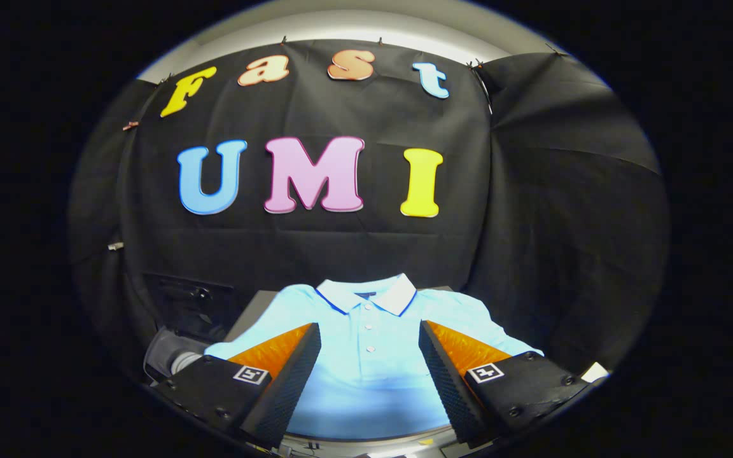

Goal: Put the clothes into the washing machine and then close the washing machine lid.

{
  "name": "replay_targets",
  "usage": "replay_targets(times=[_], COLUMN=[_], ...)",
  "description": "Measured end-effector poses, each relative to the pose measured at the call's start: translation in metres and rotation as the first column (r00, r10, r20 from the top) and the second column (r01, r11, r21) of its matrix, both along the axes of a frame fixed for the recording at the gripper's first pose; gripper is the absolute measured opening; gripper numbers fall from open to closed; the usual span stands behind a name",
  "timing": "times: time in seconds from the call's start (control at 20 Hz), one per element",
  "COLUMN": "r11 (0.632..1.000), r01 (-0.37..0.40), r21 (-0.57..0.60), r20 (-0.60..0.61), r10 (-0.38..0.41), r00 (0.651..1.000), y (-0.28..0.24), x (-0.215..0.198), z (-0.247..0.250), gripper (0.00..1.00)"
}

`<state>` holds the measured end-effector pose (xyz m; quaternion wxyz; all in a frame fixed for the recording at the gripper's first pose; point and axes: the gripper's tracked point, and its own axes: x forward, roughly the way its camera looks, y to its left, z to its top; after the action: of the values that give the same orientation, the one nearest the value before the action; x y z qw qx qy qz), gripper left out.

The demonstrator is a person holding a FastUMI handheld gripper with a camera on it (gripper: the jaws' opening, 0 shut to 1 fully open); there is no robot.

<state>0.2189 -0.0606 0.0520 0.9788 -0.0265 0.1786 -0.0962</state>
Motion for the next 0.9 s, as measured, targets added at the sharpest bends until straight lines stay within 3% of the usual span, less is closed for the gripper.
replay_targets(times=[0.35,0.6,0.9], r11=[0.999,0.997,0.992], r01=[0.022,0.063,0.09], r21=[0.043,0.033,0.087], r20=[-0.21,-0.362,-0.402], r10=[-0.012,-0.047,-0.047], r00=[0.978,0.931,0.914], y=[-0.004,-0.01,-0.013], x=[0.051,0.065,0.071], z=[-0.035,-0.062,-0.07], gripper=[0.98,0.98,0.97])
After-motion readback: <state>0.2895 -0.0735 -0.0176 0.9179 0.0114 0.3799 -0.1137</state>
